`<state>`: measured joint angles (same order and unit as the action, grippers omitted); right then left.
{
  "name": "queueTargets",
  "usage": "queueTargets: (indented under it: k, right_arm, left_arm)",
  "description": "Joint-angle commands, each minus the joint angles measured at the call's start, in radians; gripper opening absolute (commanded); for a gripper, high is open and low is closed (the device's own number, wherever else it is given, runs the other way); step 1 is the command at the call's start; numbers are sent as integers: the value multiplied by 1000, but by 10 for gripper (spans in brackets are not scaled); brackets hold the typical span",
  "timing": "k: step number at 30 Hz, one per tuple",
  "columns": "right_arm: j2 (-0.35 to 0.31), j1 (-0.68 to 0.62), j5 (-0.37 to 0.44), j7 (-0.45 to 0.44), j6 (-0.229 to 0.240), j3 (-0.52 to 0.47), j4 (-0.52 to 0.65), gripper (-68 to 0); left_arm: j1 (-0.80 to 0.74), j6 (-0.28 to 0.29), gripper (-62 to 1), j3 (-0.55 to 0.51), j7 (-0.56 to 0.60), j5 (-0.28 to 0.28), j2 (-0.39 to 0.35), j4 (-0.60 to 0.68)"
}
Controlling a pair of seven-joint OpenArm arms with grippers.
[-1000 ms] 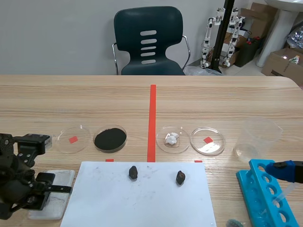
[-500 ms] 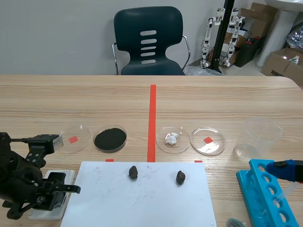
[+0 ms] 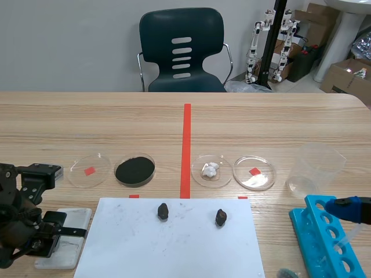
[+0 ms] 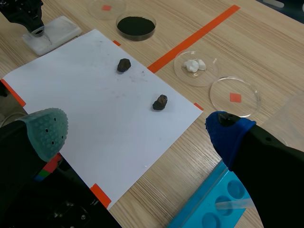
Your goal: Rub the mineral on the streak plate below the first streak
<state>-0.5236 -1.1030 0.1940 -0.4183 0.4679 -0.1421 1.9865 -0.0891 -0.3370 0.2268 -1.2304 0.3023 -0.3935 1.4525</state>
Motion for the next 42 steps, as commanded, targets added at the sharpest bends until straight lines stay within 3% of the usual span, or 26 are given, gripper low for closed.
queueTargets:
  k: [1, 5, 11, 16, 18, 30, 33, 36, 42]
  right_arm:
    - [0, 4, 11, -14, 0, -3, 8, -71]
    - [0, 4, 11, -14, 0, -3, 8, -71]
    - [0, 4, 11, -14, 0, -3, 8, -71]
    - [0, 4, 11, -14, 0, -3, 8, -71]
    - [0, 4, 11, -14, 0, -3, 8, -71]
    - [0, 4, 11, -14, 0, -3, 8, -71]
    - [0, 4, 11, -14, 0, -3, 8, -71]
    - [0, 4, 11, -14, 0, -3, 8, -71]
    - [0, 4, 11, -14, 0, -3, 8, -71]
  left_arm:
    - [-7, -13, -509, -3, -13, -24, -9, -2]
    - [-7, -35, -509, -4, -20, -69, -10, -2]
    - [-8, -87, -509, -4, -16, -95, -36, 14]
    - [-26, -127, -509, -5, 51, -98, -79, 59]
    - [-46, -148, -509, -13, 98, -98, -94, 85]
    - [-268, -138, -509, -175, 450, -97, -109, 291]
    - [-344, -138, -509, -207, 571, -53, -109, 359]
    - [-425, -97, -509, -222, 689, -32, -109, 427]
    - [-571, 90, -509, -224, 879, 6, -108, 551]
